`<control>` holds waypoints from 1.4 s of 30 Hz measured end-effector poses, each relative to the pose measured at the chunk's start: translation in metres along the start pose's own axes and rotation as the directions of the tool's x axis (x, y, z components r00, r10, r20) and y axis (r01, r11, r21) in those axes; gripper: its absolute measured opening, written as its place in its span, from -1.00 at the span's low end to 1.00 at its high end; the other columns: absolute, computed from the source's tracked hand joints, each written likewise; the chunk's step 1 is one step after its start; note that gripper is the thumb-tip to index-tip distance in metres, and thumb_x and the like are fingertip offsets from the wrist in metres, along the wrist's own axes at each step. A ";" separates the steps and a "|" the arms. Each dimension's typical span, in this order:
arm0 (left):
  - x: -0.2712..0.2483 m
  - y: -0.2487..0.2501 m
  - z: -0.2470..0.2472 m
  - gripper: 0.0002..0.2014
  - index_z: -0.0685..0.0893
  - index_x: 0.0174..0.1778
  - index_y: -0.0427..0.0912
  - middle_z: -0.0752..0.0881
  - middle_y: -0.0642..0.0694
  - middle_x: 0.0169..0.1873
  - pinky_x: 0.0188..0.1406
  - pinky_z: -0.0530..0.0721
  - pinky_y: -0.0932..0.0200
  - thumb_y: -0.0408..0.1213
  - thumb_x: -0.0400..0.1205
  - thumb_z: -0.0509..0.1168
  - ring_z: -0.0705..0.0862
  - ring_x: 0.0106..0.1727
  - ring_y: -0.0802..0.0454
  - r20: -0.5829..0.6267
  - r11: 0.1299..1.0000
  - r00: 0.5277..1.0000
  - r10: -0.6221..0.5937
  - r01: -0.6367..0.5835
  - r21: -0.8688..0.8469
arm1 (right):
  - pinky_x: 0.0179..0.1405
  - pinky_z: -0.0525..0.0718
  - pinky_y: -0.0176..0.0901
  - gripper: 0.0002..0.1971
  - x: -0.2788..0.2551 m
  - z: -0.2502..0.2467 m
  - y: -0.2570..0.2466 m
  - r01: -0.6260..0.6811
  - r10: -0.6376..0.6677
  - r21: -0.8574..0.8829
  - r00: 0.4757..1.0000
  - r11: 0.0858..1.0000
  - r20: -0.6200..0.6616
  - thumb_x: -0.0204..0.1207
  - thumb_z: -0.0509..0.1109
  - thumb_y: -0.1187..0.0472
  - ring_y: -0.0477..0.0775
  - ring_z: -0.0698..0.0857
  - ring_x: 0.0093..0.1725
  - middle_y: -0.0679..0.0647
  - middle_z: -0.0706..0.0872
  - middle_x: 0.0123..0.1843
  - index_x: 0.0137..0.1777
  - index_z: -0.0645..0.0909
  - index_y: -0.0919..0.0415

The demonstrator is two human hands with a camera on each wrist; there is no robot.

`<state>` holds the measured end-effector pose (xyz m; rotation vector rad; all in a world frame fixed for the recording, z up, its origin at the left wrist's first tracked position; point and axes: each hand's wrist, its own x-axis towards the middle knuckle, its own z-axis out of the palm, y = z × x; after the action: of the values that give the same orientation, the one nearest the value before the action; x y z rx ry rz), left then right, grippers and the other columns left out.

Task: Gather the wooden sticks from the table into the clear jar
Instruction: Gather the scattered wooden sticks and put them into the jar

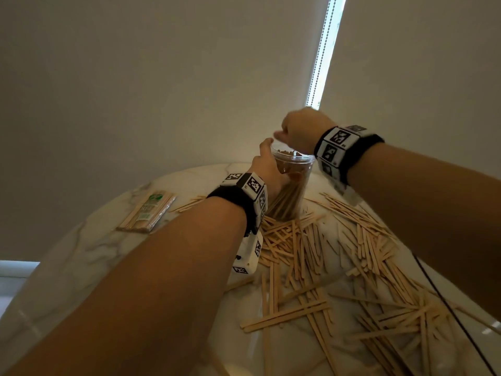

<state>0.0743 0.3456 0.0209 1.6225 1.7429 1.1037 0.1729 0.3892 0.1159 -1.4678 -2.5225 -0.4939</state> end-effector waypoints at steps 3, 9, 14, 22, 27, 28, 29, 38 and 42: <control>0.002 -0.002 0.000 -0.01 -0.14 0.72 0.01 0.68 -0.26 0.18 0.03 0.74 -0.03 -0.34 0.57 0.44 0.73 0.10 -0.21 -0.002 0.998 1.000 0.007 -0.007 0.055 | 0.23 0.67 -0.01 -0.65 0.003 0.008 -0.001 0.036 -0.042 0.028 0.967 0.999 0.253 0.73 0.23 0.06 0.15 0.70 0.17 0.16 0.76 0.18 0.22 0.73 0.28; -0.001 0.000 -0.001 0.05 -0.18 0.74 -0.02 0.69 -0.24 0.26 0.06 0.70 0.03 -0.21 0.55 0.49 0.72 0.13 -0.15 -0.007 0.999 1.000 0.029 -0.028 0.031 | -0.32 0.53 -0.33 -0.80 -0.012 -0.013 0.016 -0.007 -0.013 0.341 0.998 0.940 0.055 0.65 0.37 0.07 -0.16 0.73 -0.29 -0.04 0.83 -0.18 -0.01 0.76 0.17; -0.024 0.000 -0.008 0.22 -0.17 0.75 -0.09 0.39 -0.26 0.62 0.47 0.49 -0.10 0.09 0.42 0.58 0.48 0.54 -0.22 0.050 0.994 0.994 -0.102 0.100 0.045 | -0.38 0.46 -0.28 -0.74 -0.078 -0.026 0.015 -0.073 0.083 0.467 0.997 0.881 0.000 0.65 0.31 0.03 -0.16 0.62 -0.34 -0.05 0.70 -0.33 -0.22 0.66 0.09; -0.137 -0.014 -0.060 -0.62 0.77 0.04 -0.06 0.81 -0.06 -0.07 -0.03 0.77 0.04 0.14 0.48 0.52 0.77 -0.04 -0.02 0.271 0.890 0.947 -0.170 0.030 0.455 | -0.32 0.63 -0.22 -0.56 -0.204 0.003 -0.006 -0.046 -0.077 0.193 0.810 0.980 0.581 0.64 0.29 -0.22 -0.07 0.70 -0.41 0.02 0.82 -0.30 -0.12 0.73 0.15; -0.211 -0.040 -0.084 -0.45 0.63 0.23 0.06 0.70 0.05 0.13 0.16 0.64 0.08 0.25 0.41 0.52 0.65 0.11 0.04 0.303 0.628 0.868 -0.394 0.013 0.778 | -0.22 0.70 -0.18 -0.35 -0.270 -0.002 0.010 -0.115 0.050 0.066 0.781 0.991 0.622 0.43 0.27 -0.50 -0.07 0.64 -0.45 -0.03 0.69 -0.45 -0.31 0.64 0.15; -0.220 -0.044 -0.089 -0.38 0.57 0.32 0.09 0.67 0.04 0.22 0.25 0.63 0.02 0.25 0.40 0.52 0.63 0.18 0.02 0.294 0.622 0.863 -0.410 0.028 0.783 | -0.21 0.69 -0.19 -0.33 -0.284 -0.007 0.011 -0.132 0.069 0.051 0.766 0.990 0.639 0.38 0.28 -0.53 -0.08 0.59 -0.47 -0.05 0.65 -0.47 -0.37 0.58 0.15; -0.228 -0.046 -0.093 -0.32 0.53 0.40 0.08 0.64 0.03 0.29 0.32 0.61 -0.02 0.24 0.41 0.52 0.61 0.24 0.00 0.289 0.634 0.867 -0.405 0.038 0.772 | -0.28 0.63 -0.22 -0.32 -0.297 -0.013 0.012 -0.150 0.090 0.034 0.742 0.988 0.664 0.34 0.30 -0.55 -0.10 0.52 -0.50 -0.06 0.59 -0.48 -0.39 0.54 0.16; -0.271 -0.036 -0.059 -0.62 0.60 0.22 -0.06 0.63 -0.15 0.19 0.15 0.65 -0.02 0.12 0.64 0.33 0.62 0.13 -0.12 0.144 0.620 0.951 -0.275 0.060 0.783 | -0.16 0.77 -0.13 -0.63 -0.347 -0.012 -0.002 -0.292 0.149 0.098 0.714 0.951 0.684 0.47 0.54 -0.14 0.06 0.80 -0.24 0.05 0.83 -0.27 -0.17 0.76 0.21; -0.287 -0.008 -0.047 -0.40 0.67 0.23 -0.17 0.73 -0.29 0.09 -0.08 0.57 0.06 0.32 0.65 0.17 0.70 0.08 -0.20 0.185 0.633 0.945 -0.268 0.028 0.773 | -0.06 0.83 -0.07 -0.76 -0.341 -0.007 -0.009 -0.354 0.168 0.132 0.699 0.926 0.695 0.48 0.58 0.03 0.07 0.83 -0.25 0.10 0.84 -0.24 -0.15 0.74 0.23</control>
<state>0.0754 0.0556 -0.0057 1.9056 2.2335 -0.0399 0.3340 0.1071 0.0120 -2.1374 -2.6124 0.5128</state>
